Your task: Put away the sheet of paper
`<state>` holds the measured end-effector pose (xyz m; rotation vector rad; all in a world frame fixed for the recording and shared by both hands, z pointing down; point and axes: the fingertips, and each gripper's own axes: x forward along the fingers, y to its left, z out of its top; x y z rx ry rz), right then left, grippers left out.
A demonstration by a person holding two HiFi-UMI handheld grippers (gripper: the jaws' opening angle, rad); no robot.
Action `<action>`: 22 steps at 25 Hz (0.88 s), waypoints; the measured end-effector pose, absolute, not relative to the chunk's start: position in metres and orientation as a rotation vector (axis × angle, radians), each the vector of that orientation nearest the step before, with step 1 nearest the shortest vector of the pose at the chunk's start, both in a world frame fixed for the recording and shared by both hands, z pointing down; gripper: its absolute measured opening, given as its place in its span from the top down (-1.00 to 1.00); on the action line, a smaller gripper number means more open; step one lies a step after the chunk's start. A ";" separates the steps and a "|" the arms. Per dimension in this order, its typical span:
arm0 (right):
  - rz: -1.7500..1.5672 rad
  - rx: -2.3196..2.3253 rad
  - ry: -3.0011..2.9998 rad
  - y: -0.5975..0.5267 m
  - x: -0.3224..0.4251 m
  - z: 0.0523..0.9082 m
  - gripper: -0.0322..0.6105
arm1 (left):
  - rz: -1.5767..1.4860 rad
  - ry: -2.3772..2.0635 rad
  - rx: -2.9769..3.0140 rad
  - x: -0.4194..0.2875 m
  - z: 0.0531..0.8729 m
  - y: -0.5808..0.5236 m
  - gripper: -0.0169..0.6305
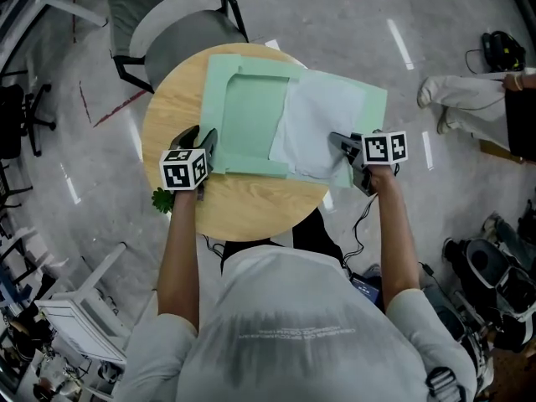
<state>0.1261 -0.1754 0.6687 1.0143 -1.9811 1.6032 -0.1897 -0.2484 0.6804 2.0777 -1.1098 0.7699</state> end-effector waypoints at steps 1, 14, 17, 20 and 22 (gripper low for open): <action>1.601 1.004 -1.983 -0.177 0.123 0.670 0.81 | 0.760 -1.110 2.079 -0.190 0.681 -0.248 0.30; 1.546 0.889 -1.987 -0.203 0.079 0.680 0.81 | 0.708 -1.135 2.077 -0.189 0.680 -0.249 0.30; 1.555 0.881 -1.987 -0.210 0.064 0.682 0.81 | 0.700 -1.131 2.073 -0.190 0.681 -0.249 0.30; 1.572 0.874 -1.990 -0.218 0.049 0.684 0.81 | 0.688 -1.124 2.072 -0.190 0.680 -0.249 0.30; 1.575 0.861 -1.993 -0.221 0.038 0.686 0.81 | 0.682 -1.121 2.071 -0.190 0.680 -0.250 0.30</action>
